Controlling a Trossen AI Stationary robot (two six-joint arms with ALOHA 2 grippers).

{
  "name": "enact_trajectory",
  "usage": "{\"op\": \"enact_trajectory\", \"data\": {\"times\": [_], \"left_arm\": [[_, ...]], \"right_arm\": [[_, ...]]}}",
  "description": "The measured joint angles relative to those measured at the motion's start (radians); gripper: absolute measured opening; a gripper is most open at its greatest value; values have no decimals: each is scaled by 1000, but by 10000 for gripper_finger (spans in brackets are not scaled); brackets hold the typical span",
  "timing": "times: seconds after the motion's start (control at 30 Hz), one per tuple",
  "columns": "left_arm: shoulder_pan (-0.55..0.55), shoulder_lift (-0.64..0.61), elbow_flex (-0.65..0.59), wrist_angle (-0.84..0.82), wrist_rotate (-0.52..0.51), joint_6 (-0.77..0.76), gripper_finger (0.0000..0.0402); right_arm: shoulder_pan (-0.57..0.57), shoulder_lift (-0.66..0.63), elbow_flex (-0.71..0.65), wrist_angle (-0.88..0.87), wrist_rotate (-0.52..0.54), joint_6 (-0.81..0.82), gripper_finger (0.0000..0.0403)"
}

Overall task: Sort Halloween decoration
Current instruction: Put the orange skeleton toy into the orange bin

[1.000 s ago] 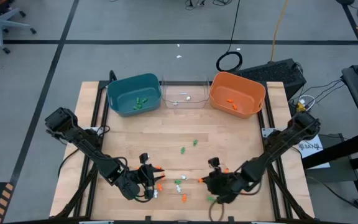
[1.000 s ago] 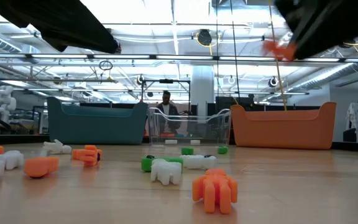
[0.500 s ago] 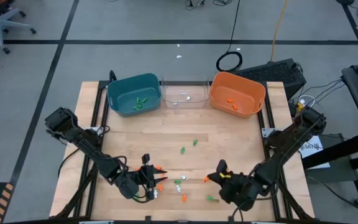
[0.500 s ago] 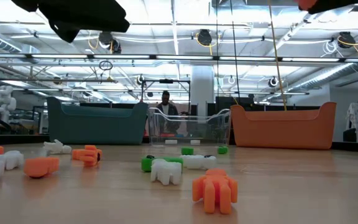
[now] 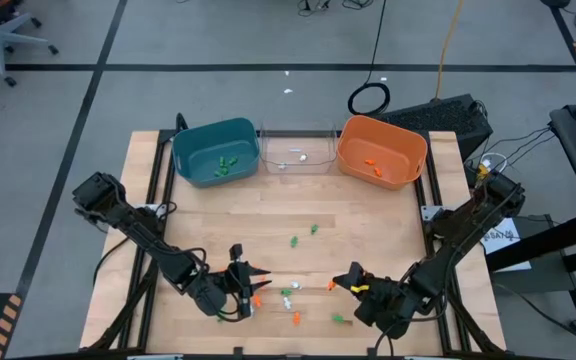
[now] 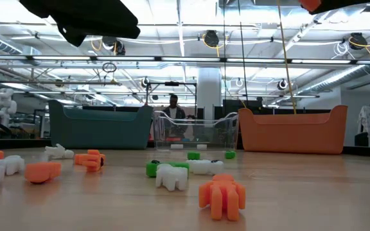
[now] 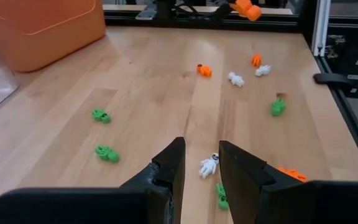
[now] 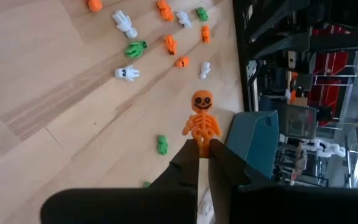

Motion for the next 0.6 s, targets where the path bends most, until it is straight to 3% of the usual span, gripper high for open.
{"op": "enact_trajectory", "data": {"times": [0.27,0.6], "left_arm": [[34,0,0,0,0,0,98],[45,0,0,0,2,1,98]], "right_arm": [[0,0,0,0,0,-18,0],[0,0,0,1,-4,138,0]]}}
